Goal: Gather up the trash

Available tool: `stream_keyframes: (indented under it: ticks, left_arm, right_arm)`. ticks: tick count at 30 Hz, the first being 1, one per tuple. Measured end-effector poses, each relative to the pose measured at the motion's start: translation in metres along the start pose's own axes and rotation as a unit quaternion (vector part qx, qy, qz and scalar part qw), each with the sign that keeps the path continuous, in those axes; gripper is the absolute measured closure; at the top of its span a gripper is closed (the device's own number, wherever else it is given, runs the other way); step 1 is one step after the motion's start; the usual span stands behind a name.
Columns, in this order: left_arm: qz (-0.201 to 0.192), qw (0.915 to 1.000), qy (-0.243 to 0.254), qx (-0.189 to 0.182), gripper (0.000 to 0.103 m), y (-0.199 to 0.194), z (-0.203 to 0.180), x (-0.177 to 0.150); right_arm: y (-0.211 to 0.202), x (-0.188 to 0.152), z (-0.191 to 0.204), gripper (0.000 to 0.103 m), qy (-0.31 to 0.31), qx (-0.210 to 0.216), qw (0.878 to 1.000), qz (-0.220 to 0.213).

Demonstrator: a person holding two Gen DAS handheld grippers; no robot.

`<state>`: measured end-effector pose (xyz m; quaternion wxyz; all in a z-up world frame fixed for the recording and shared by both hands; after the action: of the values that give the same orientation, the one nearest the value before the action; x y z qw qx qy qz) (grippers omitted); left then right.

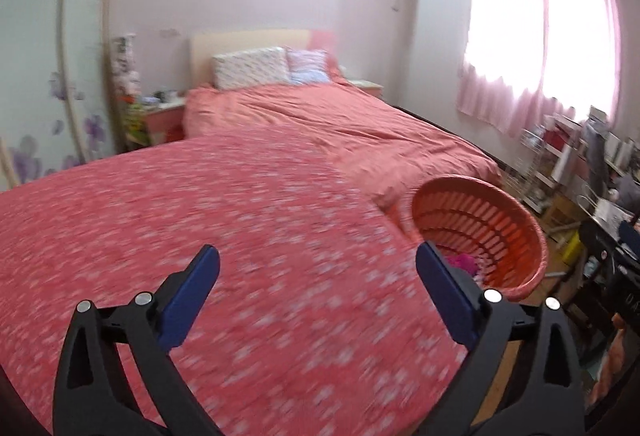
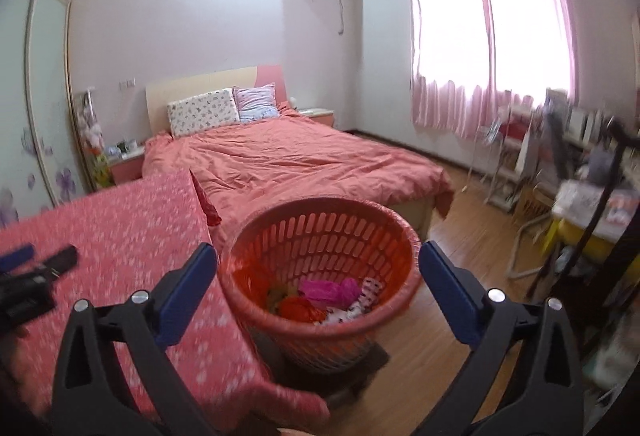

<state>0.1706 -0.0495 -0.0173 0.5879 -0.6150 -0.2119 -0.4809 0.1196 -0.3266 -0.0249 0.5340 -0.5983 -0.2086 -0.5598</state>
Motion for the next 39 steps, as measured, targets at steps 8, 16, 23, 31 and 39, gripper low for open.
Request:
stream_keyframes:
  ticks: [8,16,23,31,39]
  left_arm:
    - [0.0,0.9949,-0.035,0.095,0.002,-0.062,0.039,-0.038]
    - [0.01,0.99,-0.064,0.125,0.002,-0.096,0.053,-0.072]
    - [0.029,0.988,-0.08,0.129,0.002,-0.101,0.053,-0.093]
    - [0.03,0.9871,-0.079,0.136,0.002,-0.104,0.049,-0.096]
    - [0.037,0.9867,-0.077,0.138,0.002,-0.103,0.046,-0.098]
  right_arm:
    - [-0.069,-0.03,0.023,0.004,-0.027,-0.013,0.999,-0.024]
    - [-0.093,-0.05,0.035,0.004,-0.011,0.006,1.0,0.024]
    - [-0.097,-0.06,0.041,0.004,-0.019,-0.017,0.999,0.034]
    - [-0.095,-0.061,0.04,0.004,-0.023,-0.027,0.999,0.035]
    - [-0.088,-0.064,0.036,0.004,-0.024,-0.036,0.998,0.04]
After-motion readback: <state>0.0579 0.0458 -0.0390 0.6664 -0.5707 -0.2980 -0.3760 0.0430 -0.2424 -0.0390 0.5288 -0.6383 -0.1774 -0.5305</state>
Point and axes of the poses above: each gripper's, at about its wrist camera, not at the fingertips, and y roughly the way its jaws point, z to its left, x to its top, the point moved 8 cm from there along y, roughly the way its jaws point, and after that the axes turned 12 degrees about y, right-handed, at the moved point
